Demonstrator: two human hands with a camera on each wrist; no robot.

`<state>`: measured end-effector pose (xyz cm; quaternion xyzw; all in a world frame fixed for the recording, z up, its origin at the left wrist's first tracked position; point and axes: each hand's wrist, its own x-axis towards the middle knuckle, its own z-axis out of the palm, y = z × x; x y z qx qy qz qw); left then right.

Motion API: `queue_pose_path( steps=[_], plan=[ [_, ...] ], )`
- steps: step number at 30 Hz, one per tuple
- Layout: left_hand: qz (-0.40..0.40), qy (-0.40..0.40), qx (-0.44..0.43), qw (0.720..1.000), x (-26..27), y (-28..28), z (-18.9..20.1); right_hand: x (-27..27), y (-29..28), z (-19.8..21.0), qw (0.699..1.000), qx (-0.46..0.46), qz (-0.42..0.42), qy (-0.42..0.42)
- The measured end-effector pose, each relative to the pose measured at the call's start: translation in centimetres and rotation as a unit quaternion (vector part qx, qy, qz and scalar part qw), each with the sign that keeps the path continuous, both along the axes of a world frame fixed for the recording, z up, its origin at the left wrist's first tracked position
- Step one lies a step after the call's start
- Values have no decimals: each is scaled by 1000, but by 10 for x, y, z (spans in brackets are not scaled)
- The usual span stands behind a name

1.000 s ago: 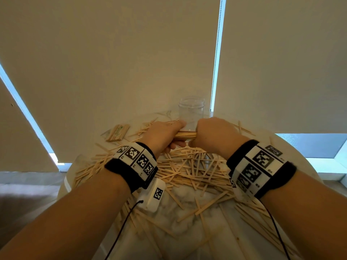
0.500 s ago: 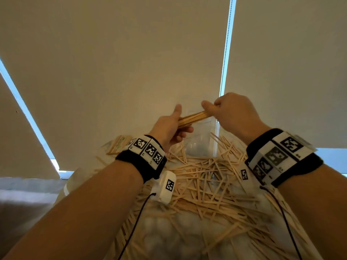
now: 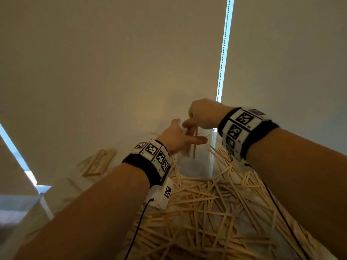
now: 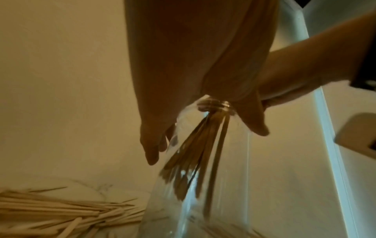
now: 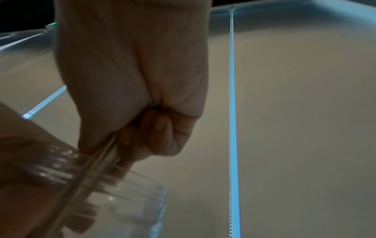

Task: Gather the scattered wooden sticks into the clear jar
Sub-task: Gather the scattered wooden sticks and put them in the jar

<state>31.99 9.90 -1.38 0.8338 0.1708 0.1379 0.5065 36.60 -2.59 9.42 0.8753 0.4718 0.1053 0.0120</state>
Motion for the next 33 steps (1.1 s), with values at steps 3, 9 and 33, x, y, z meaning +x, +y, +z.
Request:
queue_pose_path(
  steps=[3, 9, 33],
  plan=[
    [-11, -37, -2, 999, -2, 7, -9, -1, 13, -7, 997, -79, 7, 11],
    [-99, -118, -13, 988, -28, -8, 6, -4, 12, -6, 995, -91, 6, 36],
    [-90, 274, 289, 913, -245, -55, 36, -150, -146, -59, 972, -125, -54, 189]
  ],
)
